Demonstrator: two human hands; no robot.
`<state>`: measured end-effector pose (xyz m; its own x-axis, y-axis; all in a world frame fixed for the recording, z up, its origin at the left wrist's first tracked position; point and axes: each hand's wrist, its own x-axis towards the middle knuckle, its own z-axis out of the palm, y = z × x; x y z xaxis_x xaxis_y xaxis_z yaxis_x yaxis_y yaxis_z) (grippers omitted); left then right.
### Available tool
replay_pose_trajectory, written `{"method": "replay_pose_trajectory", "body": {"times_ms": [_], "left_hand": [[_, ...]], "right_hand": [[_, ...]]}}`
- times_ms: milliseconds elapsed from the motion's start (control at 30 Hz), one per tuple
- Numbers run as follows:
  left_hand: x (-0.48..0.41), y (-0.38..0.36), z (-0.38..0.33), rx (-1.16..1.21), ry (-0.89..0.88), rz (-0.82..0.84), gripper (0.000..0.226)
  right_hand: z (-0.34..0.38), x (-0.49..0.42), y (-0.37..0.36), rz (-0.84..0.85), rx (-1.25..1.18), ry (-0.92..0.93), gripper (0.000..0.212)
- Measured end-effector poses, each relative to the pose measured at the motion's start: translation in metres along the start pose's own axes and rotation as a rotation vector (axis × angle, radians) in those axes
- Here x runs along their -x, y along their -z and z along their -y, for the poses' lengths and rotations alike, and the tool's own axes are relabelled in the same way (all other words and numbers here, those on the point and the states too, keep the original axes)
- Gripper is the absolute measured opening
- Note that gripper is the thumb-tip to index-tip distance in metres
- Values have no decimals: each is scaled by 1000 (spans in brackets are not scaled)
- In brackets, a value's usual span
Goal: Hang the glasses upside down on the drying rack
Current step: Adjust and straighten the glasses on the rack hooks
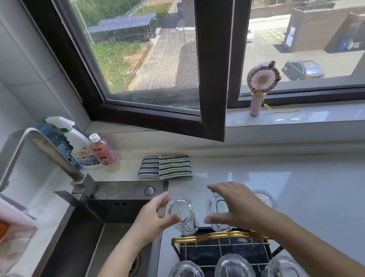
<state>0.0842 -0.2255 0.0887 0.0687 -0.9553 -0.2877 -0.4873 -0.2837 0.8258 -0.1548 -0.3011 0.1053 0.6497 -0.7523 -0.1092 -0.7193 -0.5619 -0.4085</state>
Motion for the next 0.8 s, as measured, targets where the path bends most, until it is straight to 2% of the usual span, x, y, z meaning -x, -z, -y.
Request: {"method": "replay_pose_trajectory", "body": {"times_ms": [33, 133, 167, 300, 433, 633, 800], "left_hand": [[1, -4, 6, 4, 30, 32, 120], [4, -17, 18, -3, 51, 32, 75], [3, -21, 21, 13, 54, 11, 72], [1, -26, 23, 31, 58, -41, 74], [-2, -19, 20, -16, 47, -6, 71], [-9, -13, 15, -71, 35, 48, 74], [-16, -10, 11, -120, 25, 95, 66]], "right_hand": [[6, -5, -2, 7, 42, 30, 92], [21, -22, -10, 54, 143, 104, 91], [25, -26, -12, 82, 150, 111, 92], [30, -34, -14, 149, 87, 114, 91], [30, -33, -12, 134, 85, 109, 75], [29, -30, -13, 97, 96, 89, 74], [28, -30, -12, 44, 106, 84, 73]]}}
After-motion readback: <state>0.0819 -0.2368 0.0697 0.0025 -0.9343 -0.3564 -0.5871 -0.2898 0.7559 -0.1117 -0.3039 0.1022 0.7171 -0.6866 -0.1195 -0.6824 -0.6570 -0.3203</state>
